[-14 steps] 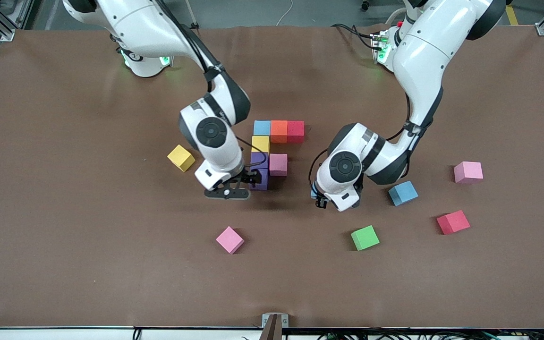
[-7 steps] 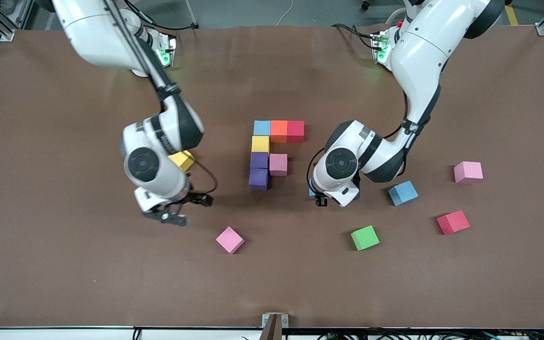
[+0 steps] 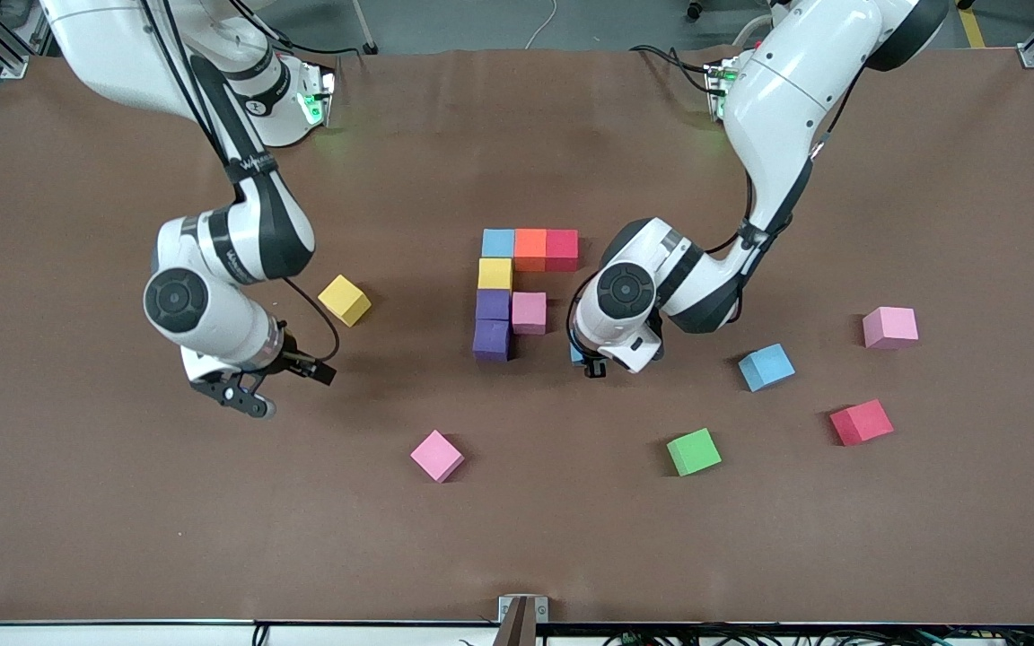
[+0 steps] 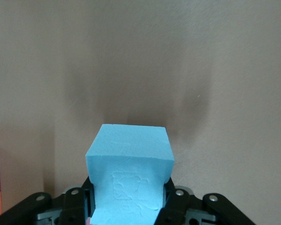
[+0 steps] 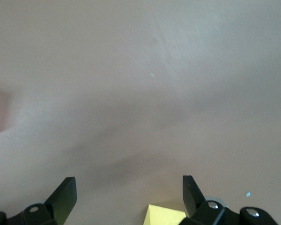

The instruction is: Arrange 11 blocks into digit 3

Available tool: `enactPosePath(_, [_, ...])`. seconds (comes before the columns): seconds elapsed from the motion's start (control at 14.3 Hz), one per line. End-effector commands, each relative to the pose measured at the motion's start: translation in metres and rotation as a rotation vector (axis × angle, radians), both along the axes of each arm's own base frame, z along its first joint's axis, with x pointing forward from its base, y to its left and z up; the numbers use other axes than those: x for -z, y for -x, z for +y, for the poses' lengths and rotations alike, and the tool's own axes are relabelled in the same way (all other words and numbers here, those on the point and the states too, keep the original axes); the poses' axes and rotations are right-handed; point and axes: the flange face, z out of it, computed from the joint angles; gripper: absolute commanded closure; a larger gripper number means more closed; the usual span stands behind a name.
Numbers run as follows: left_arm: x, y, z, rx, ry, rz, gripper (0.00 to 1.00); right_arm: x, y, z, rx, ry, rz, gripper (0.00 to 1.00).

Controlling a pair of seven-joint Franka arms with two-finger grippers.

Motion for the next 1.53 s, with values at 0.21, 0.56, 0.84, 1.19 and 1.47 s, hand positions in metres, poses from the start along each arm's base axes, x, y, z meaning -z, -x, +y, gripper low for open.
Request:
enactPosePath(0.21, [-0.005,0.026,0.004,-0.034,0.013,-0.034,0.85,0.032,0.098,0.016,0.151,-0.004,-0.012,0.00])
enactPosePath(0.56, [-0.020,0.047,-0.012,-0.002,0.028,-0.031,0.85,0.054,0.126,0.030,0.155,0.016,0.022,0.00])
enactPosePath(0.84, [-0.013,0.055,-0.015,0.026,0.028,-0.022,0.85,0.058,0.136,0.024,0.159,0.025,0.041,0.00])
enactPosePath(1.19, [-0.010,0.060,-0.018,0.052,0.032,-0.018,0.84,0.067,0.145,0.029,0.163,0.035,0.057,0.00])
enactPosePath(1.47, [-0.005,0.062,-0.022,0.056,0.046,-0.021,0.84,0.069,0.145,0.031,0.162,0.035,0.055,0.00])
